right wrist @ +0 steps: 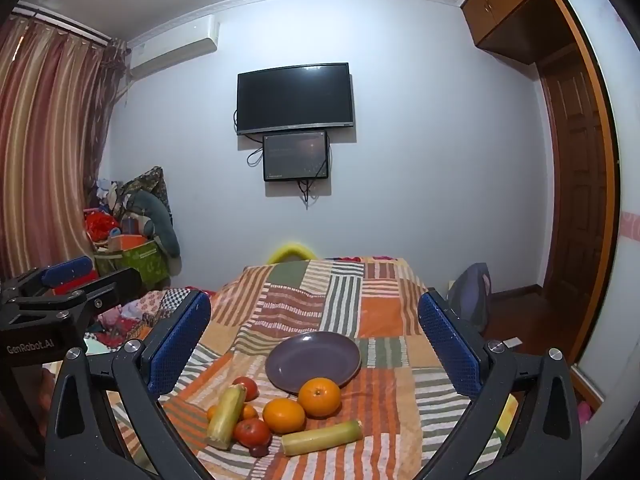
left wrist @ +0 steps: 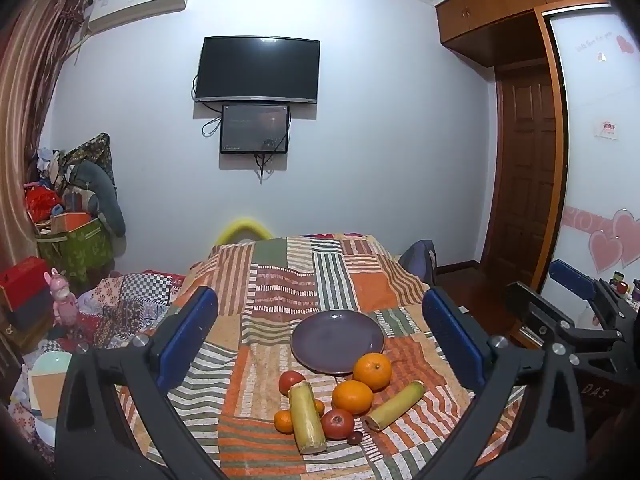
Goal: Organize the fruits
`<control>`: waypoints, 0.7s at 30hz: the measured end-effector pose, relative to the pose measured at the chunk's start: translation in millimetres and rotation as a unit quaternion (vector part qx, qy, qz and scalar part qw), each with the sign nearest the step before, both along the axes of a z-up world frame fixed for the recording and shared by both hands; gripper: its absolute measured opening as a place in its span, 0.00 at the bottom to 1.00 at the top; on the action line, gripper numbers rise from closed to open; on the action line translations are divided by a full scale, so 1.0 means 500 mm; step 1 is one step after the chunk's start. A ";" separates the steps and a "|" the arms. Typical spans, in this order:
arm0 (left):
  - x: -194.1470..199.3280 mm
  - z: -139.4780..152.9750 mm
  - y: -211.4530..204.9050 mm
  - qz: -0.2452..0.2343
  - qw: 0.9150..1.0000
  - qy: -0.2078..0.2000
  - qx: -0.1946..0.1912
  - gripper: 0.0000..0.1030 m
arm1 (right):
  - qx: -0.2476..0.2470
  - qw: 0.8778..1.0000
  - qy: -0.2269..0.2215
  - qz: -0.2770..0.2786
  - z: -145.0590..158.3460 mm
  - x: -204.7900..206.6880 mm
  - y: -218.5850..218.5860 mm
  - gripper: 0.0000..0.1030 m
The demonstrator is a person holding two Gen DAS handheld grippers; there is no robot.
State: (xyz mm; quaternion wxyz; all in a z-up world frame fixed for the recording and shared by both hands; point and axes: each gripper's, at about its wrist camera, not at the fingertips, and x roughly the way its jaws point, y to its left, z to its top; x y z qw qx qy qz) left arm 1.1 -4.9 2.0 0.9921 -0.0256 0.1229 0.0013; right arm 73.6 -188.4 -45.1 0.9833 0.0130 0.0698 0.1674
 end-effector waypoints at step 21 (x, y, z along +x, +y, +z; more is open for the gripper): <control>0.012 -0.016 -0.002 -0.002 1.000 0.008 -0.006 1.00 | 0.008 1.000 0.001 0.000 0.004 0.000 -0.007 1.00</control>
